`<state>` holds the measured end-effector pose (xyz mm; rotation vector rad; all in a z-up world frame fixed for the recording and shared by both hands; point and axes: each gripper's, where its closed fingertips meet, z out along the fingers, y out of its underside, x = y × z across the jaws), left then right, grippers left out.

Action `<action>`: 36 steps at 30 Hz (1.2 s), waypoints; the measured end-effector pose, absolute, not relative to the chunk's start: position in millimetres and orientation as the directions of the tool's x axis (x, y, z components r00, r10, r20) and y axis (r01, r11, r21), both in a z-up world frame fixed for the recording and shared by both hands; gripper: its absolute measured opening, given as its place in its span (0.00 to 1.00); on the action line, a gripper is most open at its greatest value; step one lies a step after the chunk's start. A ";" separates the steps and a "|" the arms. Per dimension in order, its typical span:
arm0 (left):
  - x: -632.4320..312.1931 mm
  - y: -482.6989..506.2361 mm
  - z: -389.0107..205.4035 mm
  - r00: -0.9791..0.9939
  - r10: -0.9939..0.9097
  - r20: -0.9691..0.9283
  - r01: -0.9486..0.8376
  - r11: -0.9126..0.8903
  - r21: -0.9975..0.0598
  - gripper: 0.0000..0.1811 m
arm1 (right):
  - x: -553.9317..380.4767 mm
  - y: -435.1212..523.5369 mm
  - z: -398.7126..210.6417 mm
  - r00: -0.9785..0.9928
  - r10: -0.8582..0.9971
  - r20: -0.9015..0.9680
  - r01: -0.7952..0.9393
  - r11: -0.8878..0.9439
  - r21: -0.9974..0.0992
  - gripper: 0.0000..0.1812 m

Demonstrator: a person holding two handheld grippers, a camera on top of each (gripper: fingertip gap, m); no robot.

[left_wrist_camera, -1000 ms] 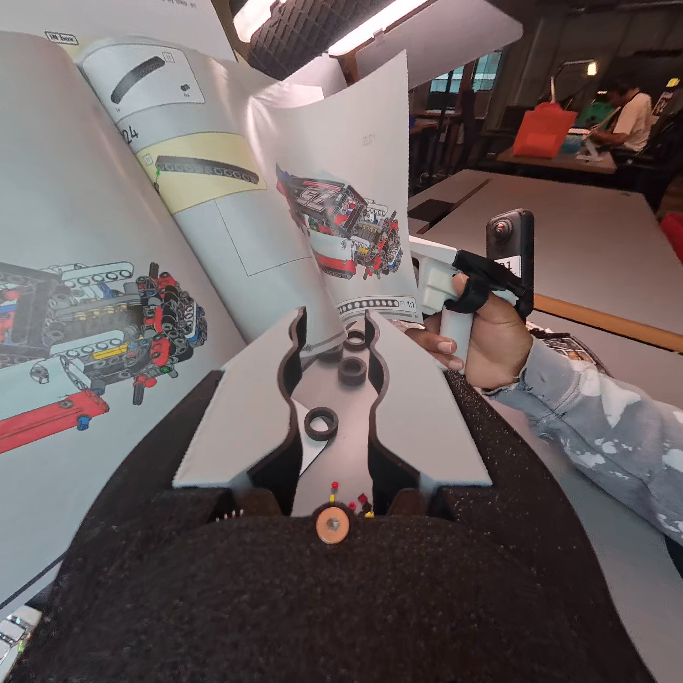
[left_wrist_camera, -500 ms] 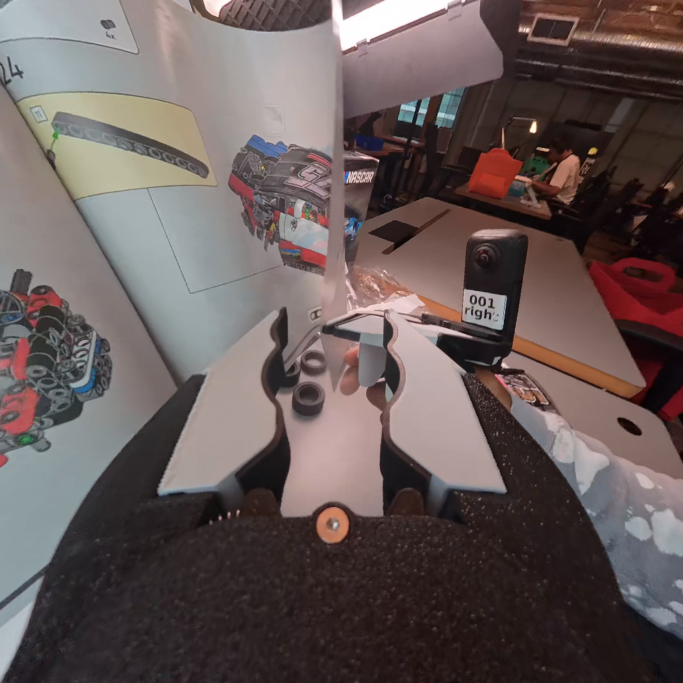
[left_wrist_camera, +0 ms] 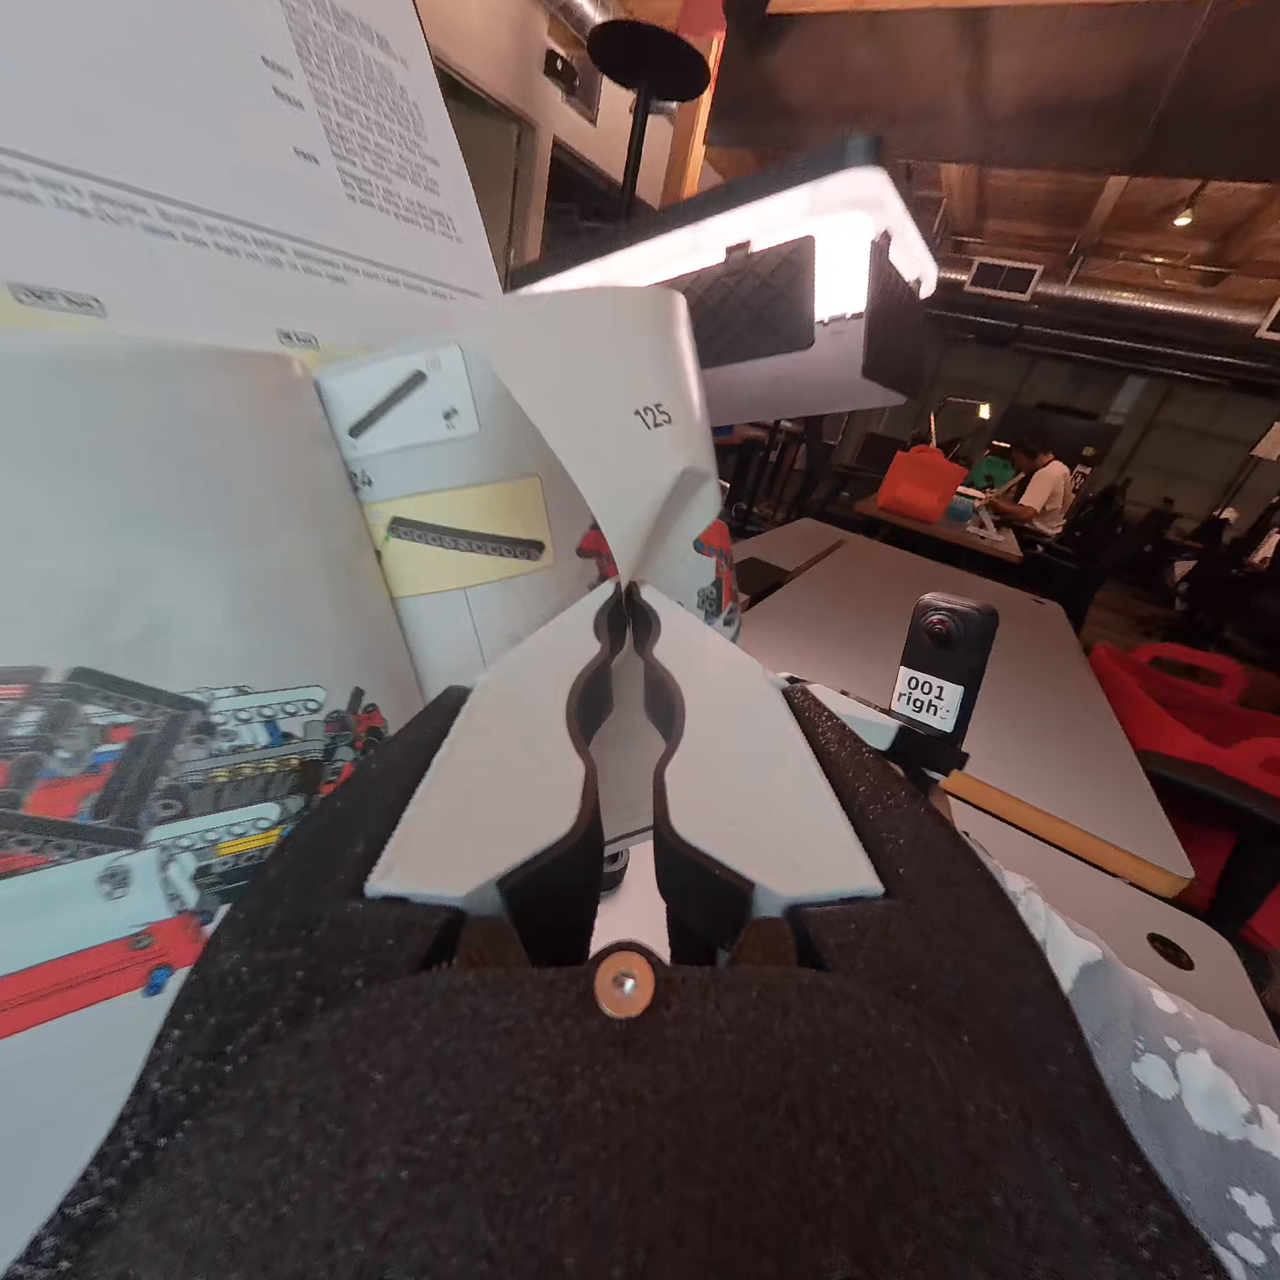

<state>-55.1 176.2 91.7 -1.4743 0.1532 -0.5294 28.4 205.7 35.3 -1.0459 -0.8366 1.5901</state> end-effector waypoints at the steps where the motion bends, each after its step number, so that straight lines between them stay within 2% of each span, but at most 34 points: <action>1: -61.7 164.6 101.1 0.872 -0.439 0.217 0.254 0.028 -0.967 0.00 | 29.8 226.0 31.6 0.008 0.965 -0.261 -0.364 -0.240 -0.900 0.05; 3: -71.7 145.3 116.4 0.862 -0.455 0.222 0.278 0.060 -0.959 0.00 | 30.6 260.4 15.7 0.218 0.914 -0.343 -0.347 -0.256 -0.902 0.10; 6: -69.4 130.5 127.5 0.841 -0.490 0.230 0.298 0.064 -0.952 0.00 | 15.4 275.9 -2.1 0.369 0.846 -0.385 -0.332 -0.267 -0.905 0.17; 9: -50.7 130.1 130.3 0.814 -0.533 0.231 0.301 0.047 -0.953 0.00 | -6.8 288.0 -24.5 0.550 0.774 -0.314 -0.215 -0.232 -0.949 0.19; 11: -31.5 134.5 130.4 0.779 -0.573 0.255 0.321 0.015 -0.947 0.00 | -9.2 290.9 -24.6 0.589 0.746 -0.310 -0.248 -0.199 -0.948 0.16; 13: -11.5 145.4 124.5 0.772 -0.578 0.264 0.303 -0.029 -0.952 0.00 | -12.8 283.5 -24.3 0.540 0.776 -0.326 -0.261 -0.214 -0.941 0.03; 16: 29.7 151.9 120.1 0.720 -0.656 0.228 0.230 -0.086 -0.970 0.14 | -7.1 282.7 -33.8 0.516 0.752 -0.411 -0.325 -0.272 -0.906 0.02; 18: 47.8 148.9 124.6 0.693 -0.698 0.179 0.184 -0.069 -0.981 0.21 | -3.3 281.9 -42.3 0.428 0.736 -0.525 -0.390 -0.373 -0.842 0.02; 22: 54.3 127.7 147.4 0.636 -0.769 0.073 0.201 0.073 -0.977 0.23 | -0.6 279.0 -51.7 0.267 0.731 -0.628 -0.462 -0.475 -0.749 0.02; 26: 49.3 101.1 164.3 0.503 -0.857 0.112 0.309 0.058 -0.949 0.24 | -0.7 278.7 -53.5 0.195 0.729 -0.656 -0.491 -0.507 -0.709 0.02; 30: 12.5 132.0 137.7 0.754 -0.654 0.063 0.128 0.053 -0.990 0.19 | -0.6 278.5 -54.1 0.173 0.729 -0.662 -0.491 -0.519 -0.700 0.02; 33: -26.6 166.1 87.0 0.901 -0.423 -0.092 -0.129 -0.060 -0.990 0.18 | -0.6 278.5 -54.7 0.155 0.727 -0.668 -0.497 -0.527 -0.689 0.02; 36: -54.4 193.8 30.9 0.930 -0.282 -0.235 -0.304 -0.235 -0.923 0.15 | -0.6 278.3 -56.7 0.118 0.713 -0.691 -0.517 -0.550 -0.655 0.02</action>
